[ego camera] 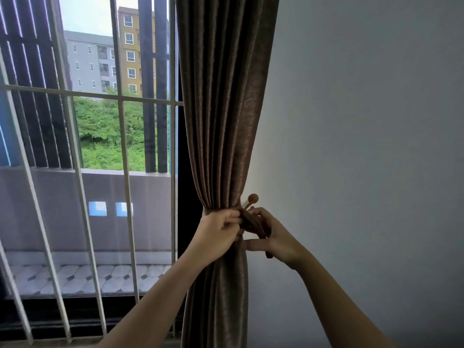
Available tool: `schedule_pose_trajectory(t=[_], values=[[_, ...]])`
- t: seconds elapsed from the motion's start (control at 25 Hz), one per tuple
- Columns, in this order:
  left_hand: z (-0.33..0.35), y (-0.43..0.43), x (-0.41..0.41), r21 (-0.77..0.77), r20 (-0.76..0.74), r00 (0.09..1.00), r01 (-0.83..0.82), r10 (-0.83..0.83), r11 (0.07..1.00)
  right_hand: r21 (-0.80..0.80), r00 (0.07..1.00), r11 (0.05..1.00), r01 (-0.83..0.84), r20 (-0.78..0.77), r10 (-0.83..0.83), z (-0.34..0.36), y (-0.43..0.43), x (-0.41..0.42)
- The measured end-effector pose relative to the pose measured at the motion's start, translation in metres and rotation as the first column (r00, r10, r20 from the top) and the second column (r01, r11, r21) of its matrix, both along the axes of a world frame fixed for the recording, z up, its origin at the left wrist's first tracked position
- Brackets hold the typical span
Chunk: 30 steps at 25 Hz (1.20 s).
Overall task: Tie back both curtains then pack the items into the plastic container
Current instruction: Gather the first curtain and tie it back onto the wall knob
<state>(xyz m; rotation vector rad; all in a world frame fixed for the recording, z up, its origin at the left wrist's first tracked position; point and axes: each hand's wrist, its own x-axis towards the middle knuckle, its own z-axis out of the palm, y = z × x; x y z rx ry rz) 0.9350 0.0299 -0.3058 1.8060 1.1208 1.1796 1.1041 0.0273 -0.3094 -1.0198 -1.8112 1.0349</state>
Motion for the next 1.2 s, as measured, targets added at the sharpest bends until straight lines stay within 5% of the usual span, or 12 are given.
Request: schedule_pose_trajectory(t=[0.12,0.28,0.4,0.48,0.56,0.68,0.8,1.0,1.2], values=[[-0.007,0.007,0.006,0.225,-0.156,0.97,-0.149,0.187,0.963,0.14,0.969,0.976,0.167,0.159,-0.189,0.006,0.012,0.004],[-0.015,0.014,0.013,0.473,-0.184,0.891,-0.289,0.415,0.832,-0.021,0.936,0.944,0.328,-0.131,-0.328,0.003,0.029,0.021],[-0.03,0.031,0.012,0.871,-0.349,0.707,0.004,0.615,0.491,-0.128,0.874,0.923,0.364,-0.297,-0.386,-0.007,0.046,0.025],[-0.036,0.045,0.007,0.912,-0.409,0.585,0.278,0.7,0.3,-0.142,0.834,0.914,0.379,-0.377,-0.404,-0.011,0.058,0.024],[-0.032,0.058,-0.002,0.878,-0.461,0.507,0.378,0.729,0.293,-0.186,0.794,0.922,0.338,-0.469,-0.386,-0.016,0.071,0.019],[-0.031,0.072,-0.017,0.868,-0.442,0.454,0.433,0.774,0.242,-0.374,0.605,0.894,0.247,-0.661,-0.443,-0.03,0.09,0.005],[-0.032,0.076,-0.024,0.863,-0.426,0.448,0.462,0.786,0.204,-0.463,0.491,0.831,0.307,-0.671,-0.555,-0.04,0.102,-0.012],[-0.029,0.081,-0.024,0.854,-0.44,0.454,0.479,0.775,0.204,-0.467,0.482,0.71,0.527,-0.523,-0.703,-0.045,0.114,-0.024],[-0.024,0.086,-0.029,0.847,-0.436,0.461,0.501,0.773,0.179,-0.441,0.582,0.722,0.533,-0.428,-0.691,-0.041,0.12,-0.017]])
